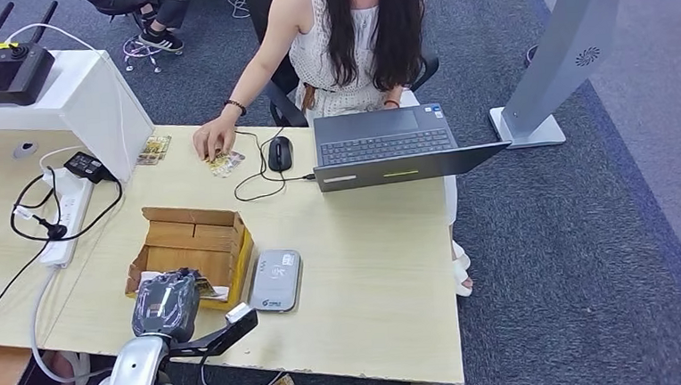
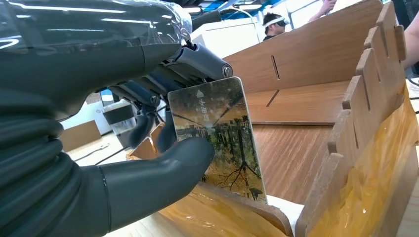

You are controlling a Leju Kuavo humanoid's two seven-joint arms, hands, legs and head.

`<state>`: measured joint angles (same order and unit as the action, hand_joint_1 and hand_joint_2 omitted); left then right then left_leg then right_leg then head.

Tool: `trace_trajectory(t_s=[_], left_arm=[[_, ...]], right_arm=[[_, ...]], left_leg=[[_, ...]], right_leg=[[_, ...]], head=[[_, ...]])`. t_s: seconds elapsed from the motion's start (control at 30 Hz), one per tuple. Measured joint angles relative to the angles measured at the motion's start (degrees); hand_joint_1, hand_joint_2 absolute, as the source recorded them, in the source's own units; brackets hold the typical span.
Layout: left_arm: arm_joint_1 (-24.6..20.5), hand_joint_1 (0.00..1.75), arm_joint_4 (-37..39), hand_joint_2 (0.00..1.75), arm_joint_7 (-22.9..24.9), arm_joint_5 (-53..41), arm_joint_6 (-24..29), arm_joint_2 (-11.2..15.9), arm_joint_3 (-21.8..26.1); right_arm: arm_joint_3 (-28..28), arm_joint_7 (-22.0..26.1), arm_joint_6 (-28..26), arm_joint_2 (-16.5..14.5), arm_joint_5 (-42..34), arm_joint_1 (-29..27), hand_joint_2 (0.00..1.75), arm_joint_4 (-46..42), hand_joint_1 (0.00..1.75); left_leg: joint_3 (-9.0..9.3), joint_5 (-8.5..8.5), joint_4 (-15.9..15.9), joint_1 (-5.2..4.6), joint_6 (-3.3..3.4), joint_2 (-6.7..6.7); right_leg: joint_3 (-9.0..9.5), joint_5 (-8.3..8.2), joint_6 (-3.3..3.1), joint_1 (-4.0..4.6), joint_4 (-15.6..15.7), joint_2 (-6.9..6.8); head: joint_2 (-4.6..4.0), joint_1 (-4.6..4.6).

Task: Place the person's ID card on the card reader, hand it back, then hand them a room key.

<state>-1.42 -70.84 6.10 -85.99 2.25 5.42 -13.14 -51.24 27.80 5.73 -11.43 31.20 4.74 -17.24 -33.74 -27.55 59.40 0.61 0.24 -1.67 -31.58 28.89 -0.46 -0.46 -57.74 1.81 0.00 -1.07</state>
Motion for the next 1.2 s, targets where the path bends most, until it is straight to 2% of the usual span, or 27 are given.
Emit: trace_trajectory(t_s=[0.33,0.7,0.97,1.2], left_arm=[[0.0,1.75,0.0,1.75,0.0,0.7,0.5,0.0,0.0],[-0.8,1.75,0.0,1.75,0.5,0.4,3.7,-0.2,0.0],[-7.0,1.75,-0.2,1.75,1.5,-1.7,8.9,-1.2,0.0],[-15.7,1.75,1.7,1.75,4.0,-2.1,15.8,-1.7,0.0]], right_arm=[[0.0,0.0,0.0,0.0,0.3,0.0,0.00,0.1,0.00],[-0.3,0.0,-0.1,0.0,0.9,0.0,0.00,0.1,0.00],[-0.3,0.0,-0.2,0.0,2.0,0.4,0.00,0.2,0.00],[0.1,-0.2,-0.8,-0.1,3.3,1.2,0.00,0.6,0.00]], left_leg=[[0.00,0.00,0.0,0.00,0.00,0.00],[0.01,0.00,0.0,0.00,0.00,-0.01],[0.01,0.05,0.0,0.00,0.04,-0.01],[0.02,0.09,0.0,0.00,0.03,-0.02]], right_leg=[[0.00,0.00,0.00,0.00,0.0,0.00],[-0.01,0.00,0.00,0.00,0.0,-0.01],[0.01,-0.07,0.00,0.00,0.0,-0.02],[0.01,-0.12,0.01,0.00,0.0,-0.02]], head=[[0.00,0.00],[0.00,0.00],[0.00,-0.01],[0.00,0.00]])
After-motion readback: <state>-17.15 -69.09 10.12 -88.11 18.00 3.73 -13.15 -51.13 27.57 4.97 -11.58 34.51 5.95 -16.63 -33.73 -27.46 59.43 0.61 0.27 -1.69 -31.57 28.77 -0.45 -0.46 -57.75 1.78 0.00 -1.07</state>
